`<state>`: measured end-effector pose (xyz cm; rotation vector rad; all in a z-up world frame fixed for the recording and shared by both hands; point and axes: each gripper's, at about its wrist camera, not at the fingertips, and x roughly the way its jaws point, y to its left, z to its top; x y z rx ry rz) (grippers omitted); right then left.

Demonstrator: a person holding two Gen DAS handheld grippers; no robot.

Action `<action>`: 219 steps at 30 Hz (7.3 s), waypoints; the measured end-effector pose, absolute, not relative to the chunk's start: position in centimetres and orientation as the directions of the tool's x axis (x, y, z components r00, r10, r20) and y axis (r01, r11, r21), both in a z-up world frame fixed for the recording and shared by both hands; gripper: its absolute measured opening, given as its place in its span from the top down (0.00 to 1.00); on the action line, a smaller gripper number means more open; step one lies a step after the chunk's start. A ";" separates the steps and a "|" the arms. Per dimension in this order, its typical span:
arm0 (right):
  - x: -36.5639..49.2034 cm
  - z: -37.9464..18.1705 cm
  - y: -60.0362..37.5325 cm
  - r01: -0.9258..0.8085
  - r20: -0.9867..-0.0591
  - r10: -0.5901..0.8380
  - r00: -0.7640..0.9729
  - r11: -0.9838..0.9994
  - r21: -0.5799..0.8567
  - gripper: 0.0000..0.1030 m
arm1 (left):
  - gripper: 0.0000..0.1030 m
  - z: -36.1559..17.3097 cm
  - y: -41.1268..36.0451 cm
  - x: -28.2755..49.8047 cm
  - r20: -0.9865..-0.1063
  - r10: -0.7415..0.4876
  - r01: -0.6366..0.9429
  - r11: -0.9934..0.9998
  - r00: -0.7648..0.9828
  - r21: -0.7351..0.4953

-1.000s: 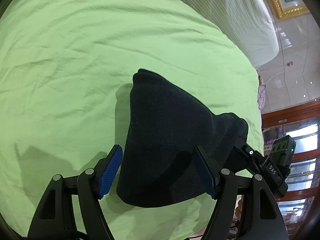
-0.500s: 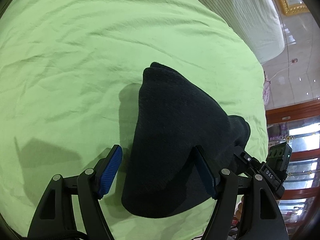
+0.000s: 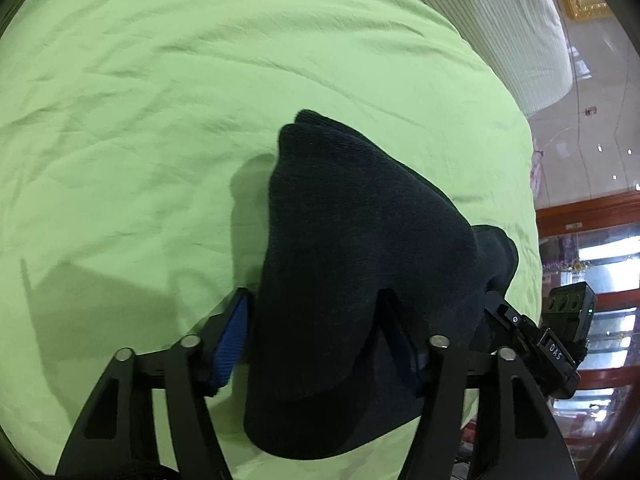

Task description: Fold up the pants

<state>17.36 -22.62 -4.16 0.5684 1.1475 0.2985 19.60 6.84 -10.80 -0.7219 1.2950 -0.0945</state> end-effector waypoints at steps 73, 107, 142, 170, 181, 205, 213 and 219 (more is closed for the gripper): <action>28.7 -0.5 -7.9 -0.264 -0.781 0.423 0.459 0.905 0.335 0.30 | 0.26 -5.5 19.3 19.4 -0.863 -0.160 -0.461 0.791 0.479 -0.403; 18.6 1.6 -5.6 -0.455 -0.708 0.343 0.617 0.890 0.034 0.19 | 0.19 -0.5 10.1 11.3 -0.823 0.184 -0.465 0.879 0.538 -0.108; 17.1 -0.6 -3.5 -0.504 -0.647 0.376 0.663 0.864 -0.015 0.08 | 0.15 -2.4 7.6 11.2 -0.792 0.264 -0.432 0.902 0.550 0.000; 18.5 -1.2 -3.4 -0.499 -0.668 0.361 0.651 0.866 -0.018 0.05 | 0.12 -3.0 8.1 11.6 -0.805 0.254 -0.430 0.903 0.536 -0.001; 18.6 -0.7 -3.5 -0.494 -0.658 0.365 0.658 0.869 -0.011 0.05 | 0.11 -2.8 8.0 11.7 -0.800 0.260 -0.426 0.905 0.540 0.006; 18.9 -0.1 -3.9 -0.485 -0.655 0.368 0.661 0.874 0.001 0.05 | 0.10 -2.2 7.8 11.8 -0.797 0.263 -0.426 0.905 0.544 0.009; 19.3 0.0 -4.2 -0.473 -0.655 0.362 0.663 0.881 0.007 0.05 | 0.10 -2.2 7.9 11.8 -0.798 0.262 -0.428 0.904 0.542 0.006; 19.4 0.2 -4.4 -0.467 -0.652 0.361 0.667 0.884 0.011 0.05 | 0.10 -2.1 8.0 12.0 -0.800 0.261 -0.434 0.901 0.541 0.001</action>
